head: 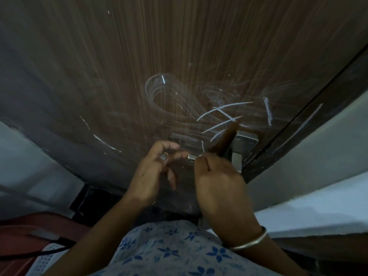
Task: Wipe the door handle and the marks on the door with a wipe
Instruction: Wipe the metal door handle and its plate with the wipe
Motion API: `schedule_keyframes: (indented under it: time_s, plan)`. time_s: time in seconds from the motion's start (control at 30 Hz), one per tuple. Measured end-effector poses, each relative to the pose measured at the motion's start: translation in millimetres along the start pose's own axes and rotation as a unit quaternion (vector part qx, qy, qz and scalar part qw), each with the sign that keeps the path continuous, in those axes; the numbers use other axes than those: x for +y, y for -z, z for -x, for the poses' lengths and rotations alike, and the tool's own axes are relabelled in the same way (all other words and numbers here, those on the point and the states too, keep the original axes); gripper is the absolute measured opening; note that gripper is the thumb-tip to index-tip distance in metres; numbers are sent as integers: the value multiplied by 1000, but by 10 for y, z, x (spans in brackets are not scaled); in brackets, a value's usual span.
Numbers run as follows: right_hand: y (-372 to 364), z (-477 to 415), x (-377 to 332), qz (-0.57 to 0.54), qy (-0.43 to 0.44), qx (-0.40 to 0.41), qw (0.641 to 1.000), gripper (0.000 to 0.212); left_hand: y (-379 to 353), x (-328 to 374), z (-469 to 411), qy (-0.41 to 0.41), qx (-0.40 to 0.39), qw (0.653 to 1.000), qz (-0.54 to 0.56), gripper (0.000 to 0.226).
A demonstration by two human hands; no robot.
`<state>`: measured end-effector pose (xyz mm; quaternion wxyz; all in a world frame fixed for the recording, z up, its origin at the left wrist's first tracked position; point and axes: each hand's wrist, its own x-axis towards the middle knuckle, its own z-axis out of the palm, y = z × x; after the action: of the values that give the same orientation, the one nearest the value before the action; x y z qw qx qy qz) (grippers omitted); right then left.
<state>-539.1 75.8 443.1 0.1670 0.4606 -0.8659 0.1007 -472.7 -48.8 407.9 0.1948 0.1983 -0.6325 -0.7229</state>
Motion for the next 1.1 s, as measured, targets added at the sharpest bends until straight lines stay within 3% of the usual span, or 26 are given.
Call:
schedule_keyframes:
  time_s: [0.1,0.2,0.33,0.4,0.43,0.47,0.5,0.53,0.57,0.6,0.63,0.7,0.77,0.83,1.1]
  plan:
    - [-30,-23,-87,-15,37,-5,999,35,-13,2,12,-4,10,1000,-1,31]
    - [-94,-26,-120,-43,91,-5,995,19,-12,8,15,-11,11,1000,-23,33]
    - [-263,190,-4,-191,118,20,974,17,0,11,7,5,0,1000,-13,33]
    - [-365,294,90,-335,54,14,941,14,-4,11,4,15,4,1000,-17,33]
    - [-397,316,121,-420,-30,-6,907,17,-7,10,5,17,5,1000,-23,33]
    - [-435,319,134,-508,-141,-35,849,24,-13,12,5,17,7,999,-30,34]
    - [-481,301,132,-600,-265,-71,751,28,-18,17,6,14,8,999,-36,34]
    - [-538,276,132,-687,-367,-101,619,27,-24,21,5,11,10,999,-41,34]
    - [-587,243,123,-754,-431,-118,481,24,-31,22,2,7,14,999,-46,34]
    - [-623,198,118,-801,-460,-115,366,22,-36,21,3,4,18,998,-53,34]
    - [-642,151,115,-831,-466,-99,287,22,-43,18,1,0,23,998,-62,34]
    - [-635,68,96,-864,-454,-78,203,23,-45,1,0,-17,28,996,-78,37]
    - [-617,36,66,-874,-450,-74,164,26,-24,-14,1,-39,27,995,-93,38]
    - [-609,49,63,-876,-455,-66,149,28,11,-26,-7,-54,15,992,-116,38]
    - [-543,288,388,-865,-475,29,159,23,47,-45,-43,-54,-35,990,-122,37]
